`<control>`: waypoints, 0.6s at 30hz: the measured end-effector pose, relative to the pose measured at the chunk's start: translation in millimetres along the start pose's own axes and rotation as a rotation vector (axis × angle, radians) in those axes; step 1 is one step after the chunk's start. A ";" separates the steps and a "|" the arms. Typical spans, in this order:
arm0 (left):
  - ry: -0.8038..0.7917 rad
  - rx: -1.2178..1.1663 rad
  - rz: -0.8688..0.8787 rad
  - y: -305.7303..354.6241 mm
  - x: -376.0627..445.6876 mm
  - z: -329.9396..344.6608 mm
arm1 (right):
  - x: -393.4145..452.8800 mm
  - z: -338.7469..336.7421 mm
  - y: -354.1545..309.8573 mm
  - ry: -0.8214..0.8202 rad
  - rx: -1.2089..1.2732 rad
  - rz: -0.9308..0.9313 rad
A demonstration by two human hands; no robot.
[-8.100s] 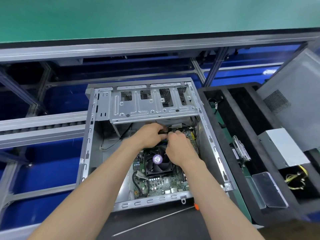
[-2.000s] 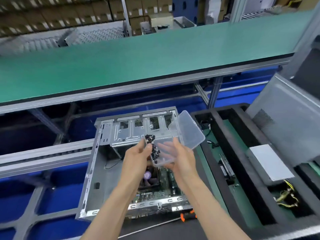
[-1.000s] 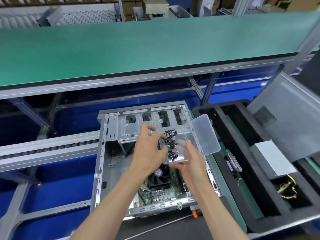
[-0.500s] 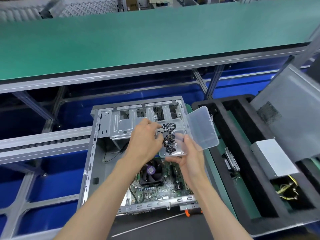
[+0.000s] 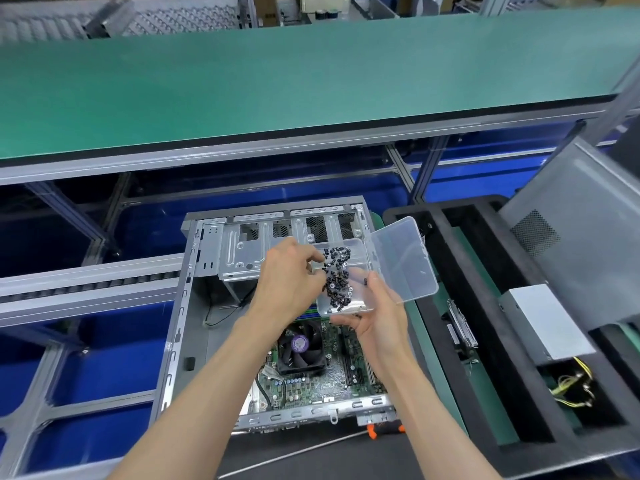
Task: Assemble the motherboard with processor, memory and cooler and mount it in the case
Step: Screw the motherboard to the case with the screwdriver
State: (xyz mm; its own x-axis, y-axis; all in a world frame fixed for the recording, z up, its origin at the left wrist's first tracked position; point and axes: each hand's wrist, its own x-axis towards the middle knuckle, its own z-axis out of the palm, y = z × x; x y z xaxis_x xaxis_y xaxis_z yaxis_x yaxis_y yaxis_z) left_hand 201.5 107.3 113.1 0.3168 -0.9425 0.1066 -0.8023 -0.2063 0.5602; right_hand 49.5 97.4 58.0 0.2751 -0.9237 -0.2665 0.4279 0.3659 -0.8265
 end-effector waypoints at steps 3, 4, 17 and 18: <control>0.009 -0.009 0.008 0.6 -0.3 -0.3 | 0.0 -0.3 0.2 -0.011 -0.010 -0.017; 0.010 -0.008 0.007 1.0 -0.6 -0.5 | 0.1 -0.3 0.5 -0.012 -0.014 -0.021; 0.111 -0.062 -0.026 8.2 -1.6 12.8 | 2.0 -2.8 3.3 -0.017 0.025 -0.056; 0.110 -0.081 -0.022 8.3 -2.4 13.9 | 2.1 -2.7 3.0 -0.013 0.030 -0.056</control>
State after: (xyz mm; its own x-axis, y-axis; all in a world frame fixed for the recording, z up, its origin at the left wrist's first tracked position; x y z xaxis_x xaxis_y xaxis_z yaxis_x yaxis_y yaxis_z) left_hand 187.0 104.2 106.2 0.3913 -0.9024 0.1802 -0.7524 -0.2010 0.6273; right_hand 49.1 96.3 53.6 0.2606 -0.9415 -0.2137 0.4681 0.3168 -0.8249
